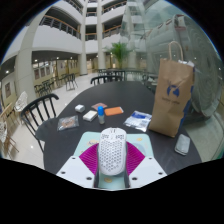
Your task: Arrange mouse
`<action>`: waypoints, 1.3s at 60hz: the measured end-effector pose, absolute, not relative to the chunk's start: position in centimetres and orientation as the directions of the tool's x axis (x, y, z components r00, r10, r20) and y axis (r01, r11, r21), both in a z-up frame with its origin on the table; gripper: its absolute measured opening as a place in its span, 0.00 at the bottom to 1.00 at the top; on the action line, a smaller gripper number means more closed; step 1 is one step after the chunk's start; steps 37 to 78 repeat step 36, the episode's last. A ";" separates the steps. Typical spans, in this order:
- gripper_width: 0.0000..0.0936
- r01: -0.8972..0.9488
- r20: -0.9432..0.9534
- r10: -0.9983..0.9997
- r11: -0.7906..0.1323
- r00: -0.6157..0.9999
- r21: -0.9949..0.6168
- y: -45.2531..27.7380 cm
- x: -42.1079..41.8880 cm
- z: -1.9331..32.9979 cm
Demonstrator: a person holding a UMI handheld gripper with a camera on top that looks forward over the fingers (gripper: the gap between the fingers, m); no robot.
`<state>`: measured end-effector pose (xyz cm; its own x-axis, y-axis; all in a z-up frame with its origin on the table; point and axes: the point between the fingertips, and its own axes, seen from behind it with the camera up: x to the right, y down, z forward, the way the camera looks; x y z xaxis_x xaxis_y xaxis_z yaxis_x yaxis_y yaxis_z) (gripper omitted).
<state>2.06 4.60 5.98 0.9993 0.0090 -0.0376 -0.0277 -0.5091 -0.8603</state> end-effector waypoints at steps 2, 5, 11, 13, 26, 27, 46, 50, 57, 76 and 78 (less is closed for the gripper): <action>0.36 -0.030 -0.045 0.014 -0.543 0.999 -0.839 4.9 1.1 4.2; 0.36 -0.034 -0.045 0.005 -0.581 0.999 -0.813 5.2 0.5 2.0; 0.38 -0.067 -0.033 -0.065 -0.636 0.997 -0.769 5.3 1.7 -1.6; 0.43 -0.077 -0.047 -0.065 -0.616 0.997 -0.784 5.5 1.6 -1.4; 0.90 -0.015 -0.023 0.005 -0.633 1.000 -0.774 2.9 1.5 -0.5; 0.90 -0.010 -0.020 0.009 -0.633 1.000 -0.774 2.3 1.6 -0.3; 0.92 0.000 -0.041 0.051 -0.626 0.998 -0.780 -4.5 1.7 1.6; 0.92 0.000 -0.041 0.051 -0.626 0.998 -0.780 -4.5 1.7 1.6; 0.92 0.000 -0.041 0.051 -0.626 0.998 -0.780 -4.5 1.7 1.6; 0.92 0.000 -0.041 0.051 -0.626 0.998 -0.780 -4.5 1.7 1.6; 0.92 0.000 -0.041 0.051 -0.626 0.998 -0.780 -4.5 1.7 1.6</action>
